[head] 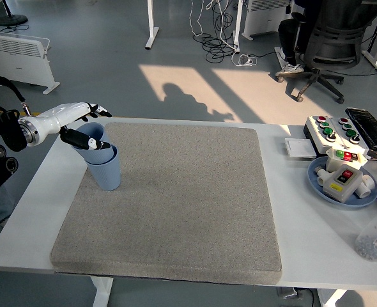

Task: Push cup pick cup insert cup

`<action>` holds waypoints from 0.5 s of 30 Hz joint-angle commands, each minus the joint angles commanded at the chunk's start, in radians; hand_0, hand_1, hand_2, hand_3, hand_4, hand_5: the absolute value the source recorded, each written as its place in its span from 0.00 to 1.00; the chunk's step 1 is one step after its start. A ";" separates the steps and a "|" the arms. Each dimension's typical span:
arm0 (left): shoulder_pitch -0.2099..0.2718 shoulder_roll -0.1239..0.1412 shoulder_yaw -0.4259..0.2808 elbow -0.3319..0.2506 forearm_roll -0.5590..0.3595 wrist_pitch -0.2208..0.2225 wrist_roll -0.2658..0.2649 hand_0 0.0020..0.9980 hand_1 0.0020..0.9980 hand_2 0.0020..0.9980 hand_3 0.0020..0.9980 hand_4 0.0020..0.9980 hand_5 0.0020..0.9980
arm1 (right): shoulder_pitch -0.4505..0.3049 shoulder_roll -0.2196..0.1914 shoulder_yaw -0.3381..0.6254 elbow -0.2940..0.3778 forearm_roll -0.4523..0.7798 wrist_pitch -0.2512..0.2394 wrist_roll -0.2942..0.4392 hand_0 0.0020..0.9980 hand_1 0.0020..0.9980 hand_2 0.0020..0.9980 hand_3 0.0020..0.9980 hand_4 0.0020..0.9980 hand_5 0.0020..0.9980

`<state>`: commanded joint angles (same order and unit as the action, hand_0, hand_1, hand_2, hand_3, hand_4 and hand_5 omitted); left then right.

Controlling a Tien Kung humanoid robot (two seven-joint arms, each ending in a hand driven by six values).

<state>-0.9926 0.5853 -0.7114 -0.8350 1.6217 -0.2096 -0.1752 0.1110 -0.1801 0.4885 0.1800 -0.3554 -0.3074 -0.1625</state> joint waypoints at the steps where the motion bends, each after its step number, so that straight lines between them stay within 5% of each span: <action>1: 0.001 -0.001 0.003 0.002 0.001 0.007 0.000 1.00 1.00 1.00 0.91 1.00 0.62 | 0.000 0.000 0.001 0.000 -0.001 0.000 0.000 0.69 0.58 0.63 0.55 0.10 0.41; 9: 0.010 -0.002 -0.001 0.008 -0.012 0.045 0.002 1.00 1.00 1.00 0.95 1.00 0.68 | -0.001 0.000 0.002 0.000 -0.002 0.000 0.000 0.69 0.58 0.63 0.55 0.10 0.41; 14: 0.036 -0.004 -0.032 -0.012 -0.101 0.132 0.029 1.00 1.00 1.00 0.95 1.00 0.68 | -0.003 0.000 0.002 0.000 -0.001 0.000 0.000 0.69 0.58 0.63 0.55 0.10 0.41; 15: 0.049 -0.005 -0.046 -0.020 -0.138 0.158 0.038 0.96 0.96 0.99 0.88 0.87 0.84 | -0.003 0.000 0.003 0.000 -0.002 0.000 -0.001 0.69 0.58 0.63 0.55 0.10 0.41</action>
<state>-0.9440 0.5803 -0.7574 -0.8554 1.4834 -0.0521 -0.1376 0.1075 -0.1801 0.4918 0.1800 -0.3579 -0.3076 -0.1630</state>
